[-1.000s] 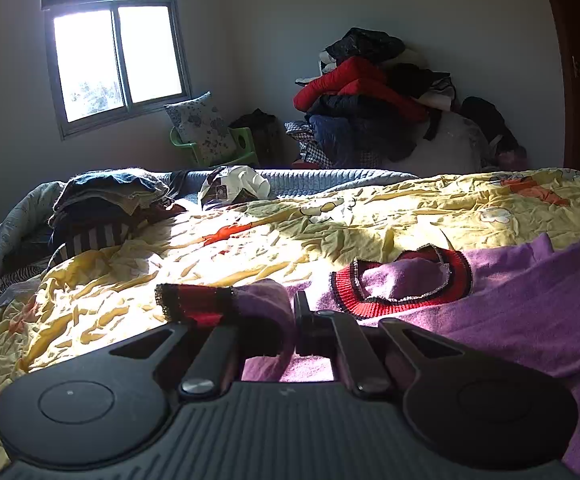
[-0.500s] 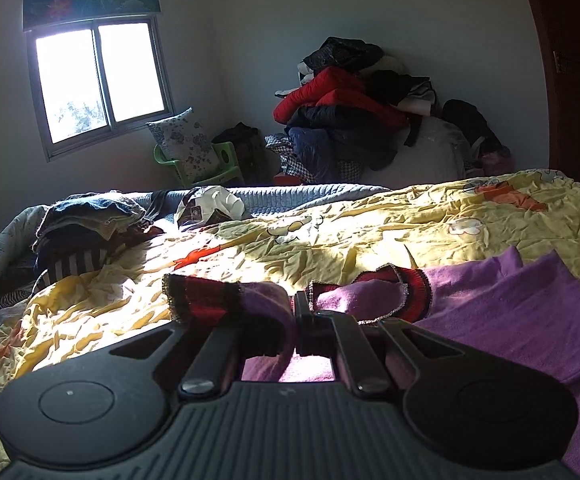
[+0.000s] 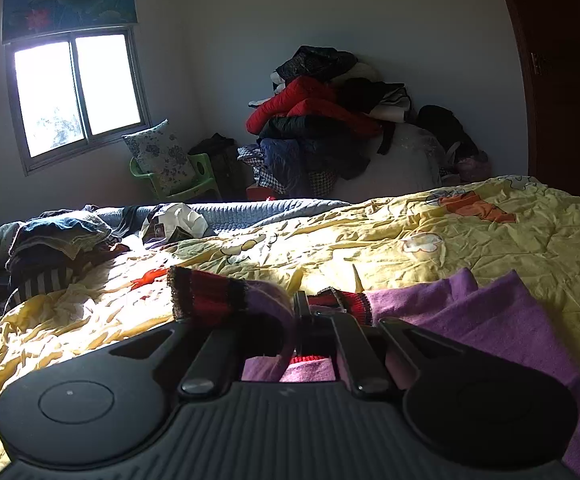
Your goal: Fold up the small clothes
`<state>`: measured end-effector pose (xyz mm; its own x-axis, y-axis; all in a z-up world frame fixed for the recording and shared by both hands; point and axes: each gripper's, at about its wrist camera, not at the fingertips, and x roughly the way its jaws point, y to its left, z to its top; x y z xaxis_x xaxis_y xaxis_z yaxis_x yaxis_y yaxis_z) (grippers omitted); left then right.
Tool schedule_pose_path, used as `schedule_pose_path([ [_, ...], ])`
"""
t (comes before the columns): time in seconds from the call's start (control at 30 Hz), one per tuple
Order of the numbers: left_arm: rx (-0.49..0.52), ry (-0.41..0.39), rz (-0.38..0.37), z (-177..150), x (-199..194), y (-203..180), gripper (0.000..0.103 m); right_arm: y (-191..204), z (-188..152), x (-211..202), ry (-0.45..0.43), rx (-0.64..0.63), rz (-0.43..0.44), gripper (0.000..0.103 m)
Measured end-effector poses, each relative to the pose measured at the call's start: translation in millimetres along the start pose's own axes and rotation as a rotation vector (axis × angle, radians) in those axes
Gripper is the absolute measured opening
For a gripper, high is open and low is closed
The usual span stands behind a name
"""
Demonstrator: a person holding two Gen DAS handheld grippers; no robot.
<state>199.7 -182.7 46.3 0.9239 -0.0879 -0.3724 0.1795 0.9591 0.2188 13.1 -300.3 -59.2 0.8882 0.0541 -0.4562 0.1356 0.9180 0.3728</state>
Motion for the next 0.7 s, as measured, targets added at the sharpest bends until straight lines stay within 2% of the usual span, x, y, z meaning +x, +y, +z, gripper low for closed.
schedule_pose_path([
  [0.37,0.056,-0.002,-0.068,3,-2,-47,0.006,0,0,1,0.001,0.000,-0.004,0.092],
  [0.7,0.106,0.033,-0.102,-12,6,-77,0.006,-1,0,1,-0.001,0.004,-0.001,0.092],
])
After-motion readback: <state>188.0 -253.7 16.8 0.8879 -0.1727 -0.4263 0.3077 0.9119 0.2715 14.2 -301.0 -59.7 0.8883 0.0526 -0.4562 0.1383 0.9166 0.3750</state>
